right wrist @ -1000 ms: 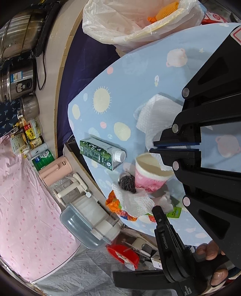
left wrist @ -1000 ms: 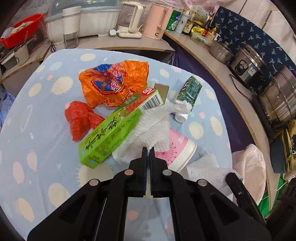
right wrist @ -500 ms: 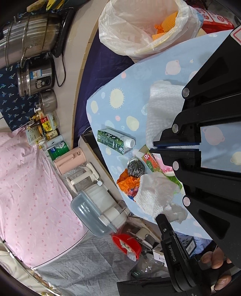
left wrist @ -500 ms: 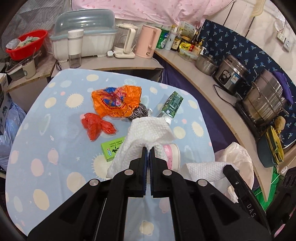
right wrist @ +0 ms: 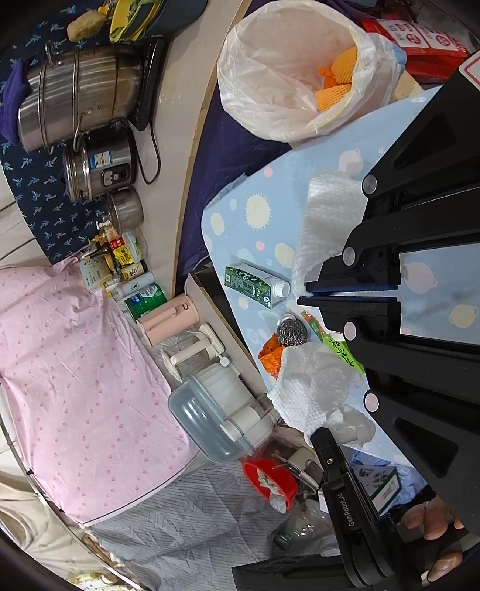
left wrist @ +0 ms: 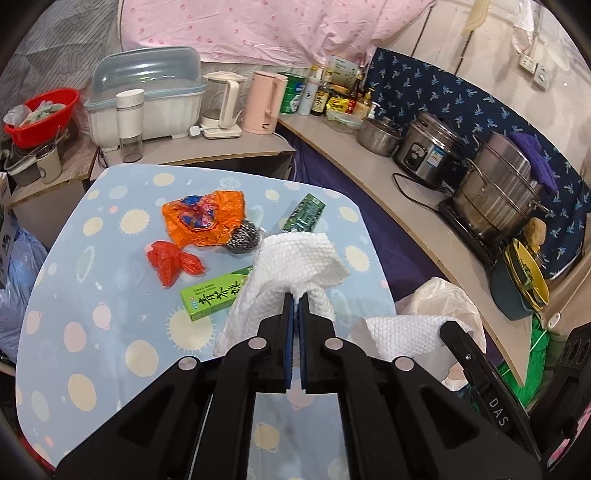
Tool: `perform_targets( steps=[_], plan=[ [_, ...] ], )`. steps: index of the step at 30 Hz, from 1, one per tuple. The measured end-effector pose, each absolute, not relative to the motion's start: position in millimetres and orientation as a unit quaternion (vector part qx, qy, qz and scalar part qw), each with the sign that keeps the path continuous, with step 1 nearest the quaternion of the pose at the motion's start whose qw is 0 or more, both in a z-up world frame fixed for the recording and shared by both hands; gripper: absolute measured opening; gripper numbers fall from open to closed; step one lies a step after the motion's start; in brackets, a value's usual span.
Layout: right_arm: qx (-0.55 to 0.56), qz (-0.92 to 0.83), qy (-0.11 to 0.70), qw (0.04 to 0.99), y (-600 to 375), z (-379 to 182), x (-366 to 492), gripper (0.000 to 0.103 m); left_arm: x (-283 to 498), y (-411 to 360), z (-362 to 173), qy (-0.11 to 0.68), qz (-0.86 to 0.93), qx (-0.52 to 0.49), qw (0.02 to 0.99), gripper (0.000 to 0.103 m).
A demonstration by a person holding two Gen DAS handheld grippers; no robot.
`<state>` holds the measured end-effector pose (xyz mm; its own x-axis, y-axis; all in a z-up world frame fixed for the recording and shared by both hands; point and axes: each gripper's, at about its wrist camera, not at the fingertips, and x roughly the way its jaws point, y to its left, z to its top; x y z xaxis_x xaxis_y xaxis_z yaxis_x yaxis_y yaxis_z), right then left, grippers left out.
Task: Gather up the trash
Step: 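Carry both held tissues over the trash bin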
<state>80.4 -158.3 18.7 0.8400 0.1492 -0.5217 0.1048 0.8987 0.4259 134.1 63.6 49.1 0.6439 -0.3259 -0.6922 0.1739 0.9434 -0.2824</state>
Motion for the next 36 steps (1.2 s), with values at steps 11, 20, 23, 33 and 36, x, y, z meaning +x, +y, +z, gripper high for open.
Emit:
perform_targets(
  steps=[11, 20, 23, 33, 36],
  plan=[
    [0.247, -0.018, 0.264, 0.932, -195.4, 19.7, 50.1, 0.002, 114.7, 18.8, 47.8, 0.401, -0.171, -0.059, 0.898, 0.002],
    [0.263, -0.061, 0.244, 0.931, -245.4, 20.7, 29.0, 0.002, 105.9, -33.1, 41.6, 0.409, -0.206, -0.022, 0.889, 0.002],
    [0.269, -0.082, 0.238, 0.930, -266.7, 19.9, 22.9, 0.002, 105.7, -54.3, 38.9, 0.413, -0.222, -0.009, 0.883, 0.002],
    [0.287, -0.140, 0.227, 0.920, -331.7, 11.3, 20.2, 0.002, 115.6, -119.5, 33.6, 0.418, -0.258, 0.022, 0.871, 0.002],
    [0.287, -0.154, 0.228, 0.918, -347.9, 6.7, 23.7, 0.002, 119.7, -141.6, 31.7, 0.418, -0.271, 0.033, 0.866, 0.002]
  ],
)
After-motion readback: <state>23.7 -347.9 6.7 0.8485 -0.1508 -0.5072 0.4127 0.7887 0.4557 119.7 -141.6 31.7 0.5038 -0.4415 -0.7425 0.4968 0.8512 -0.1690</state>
